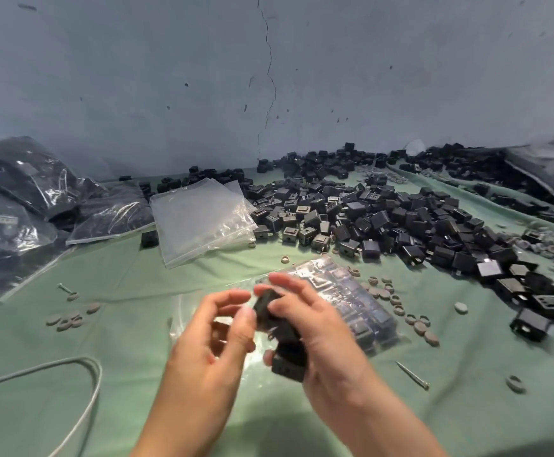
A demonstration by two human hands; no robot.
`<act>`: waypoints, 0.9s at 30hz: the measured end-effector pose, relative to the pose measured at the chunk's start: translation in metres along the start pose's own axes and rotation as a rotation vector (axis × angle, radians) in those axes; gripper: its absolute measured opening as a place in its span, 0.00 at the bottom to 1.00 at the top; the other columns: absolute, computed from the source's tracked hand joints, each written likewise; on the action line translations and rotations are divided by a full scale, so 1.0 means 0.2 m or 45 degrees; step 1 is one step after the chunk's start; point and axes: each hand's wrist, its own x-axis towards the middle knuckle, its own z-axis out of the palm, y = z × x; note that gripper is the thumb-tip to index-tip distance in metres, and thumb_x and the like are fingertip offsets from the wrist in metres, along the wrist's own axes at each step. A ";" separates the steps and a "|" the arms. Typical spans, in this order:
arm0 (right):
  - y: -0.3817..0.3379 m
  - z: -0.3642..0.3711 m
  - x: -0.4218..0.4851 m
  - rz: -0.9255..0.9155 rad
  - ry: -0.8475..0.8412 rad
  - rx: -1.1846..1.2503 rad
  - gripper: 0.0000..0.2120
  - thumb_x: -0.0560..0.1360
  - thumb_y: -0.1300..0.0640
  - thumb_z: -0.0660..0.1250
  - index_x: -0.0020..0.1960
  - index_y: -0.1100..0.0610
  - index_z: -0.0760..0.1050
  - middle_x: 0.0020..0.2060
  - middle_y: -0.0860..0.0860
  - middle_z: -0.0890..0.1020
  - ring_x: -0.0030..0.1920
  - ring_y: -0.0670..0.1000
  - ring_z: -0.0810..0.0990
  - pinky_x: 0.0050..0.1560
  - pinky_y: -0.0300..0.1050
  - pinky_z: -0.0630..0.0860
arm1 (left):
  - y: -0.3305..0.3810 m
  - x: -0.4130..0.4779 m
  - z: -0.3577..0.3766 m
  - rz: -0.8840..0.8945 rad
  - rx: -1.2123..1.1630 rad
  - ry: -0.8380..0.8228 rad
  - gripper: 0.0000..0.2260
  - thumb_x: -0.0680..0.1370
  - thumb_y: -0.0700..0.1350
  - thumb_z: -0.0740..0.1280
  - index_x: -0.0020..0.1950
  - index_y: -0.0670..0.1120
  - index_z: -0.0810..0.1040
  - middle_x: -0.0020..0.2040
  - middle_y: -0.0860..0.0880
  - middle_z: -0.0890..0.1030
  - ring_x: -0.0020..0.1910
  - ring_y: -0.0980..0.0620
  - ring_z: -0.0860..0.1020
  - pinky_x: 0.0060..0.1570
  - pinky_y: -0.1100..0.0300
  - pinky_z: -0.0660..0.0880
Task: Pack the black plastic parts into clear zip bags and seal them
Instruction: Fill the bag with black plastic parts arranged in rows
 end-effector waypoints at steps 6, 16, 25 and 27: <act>0.04 0.08 -0.05 0.061 -0.039 -0.018 0.13 0.78 0.60 0.63 0.54 0.49 0.84 0.40 0.52 0.86 0.31 0.47 0.79 0.29 0.40 0.74 | 0.01 -0.04 -0.03 -0.145 -0.086 -0.056 0.09 0.71 0.58 0.69 0.51 0.66 0.79 0.47 0.58 0.83 0.31 0.58 0.74 0.34 0.67 0.73; -0.04 -0.06 -0.03 0.310 0.200 0.864 0.09 0.79 0.55 0.62 0.53 0.59 0.76 0.44 0.64 0.80 0.36 0.56 0.81 0.26 0.41 0.79 | -0.20 0.06 -0.38 -0.565 -0.107 0.480 0.11 0.81 0.38 0.61 0.55 0.50 0.81 0.41 0.45 0.81 0.36 0.51 0.76 0.34 0.60 0.76; -0.17 -0.19 0.05 0.061 0.309 0.725 0.11 0.74 0.65 0.64 0.55 0.57 0.73 0.48 0.63 0.80 0.38 0.54 0.81 0.29 0.40 0.79 | -0.29 0.06 -0.24 -0.415 0.146 0.011 0.14 0.75 0.41 0.73 0.55 0.57 0.80 0.48 0.53 0.85 0.45 0.56 0.83 0.46 0.59 0.77; -0.17 -0.21 0.07 0.061 0.328 0.709 0.11 0.75 0.65 0.63 0.56 0.57 0.73 0.50 0.62 0.79 0.39 0.54 0.82 0.28 0.40 0.78 | -0.28 0.07 -0.21 -0.284 0.406 -0.069 0.15 0.77 0.47 0.71 0.58 0.65 0.78 0.47 0.55 0.82 0.44 0.59 0.81 0.43 0.67 0.74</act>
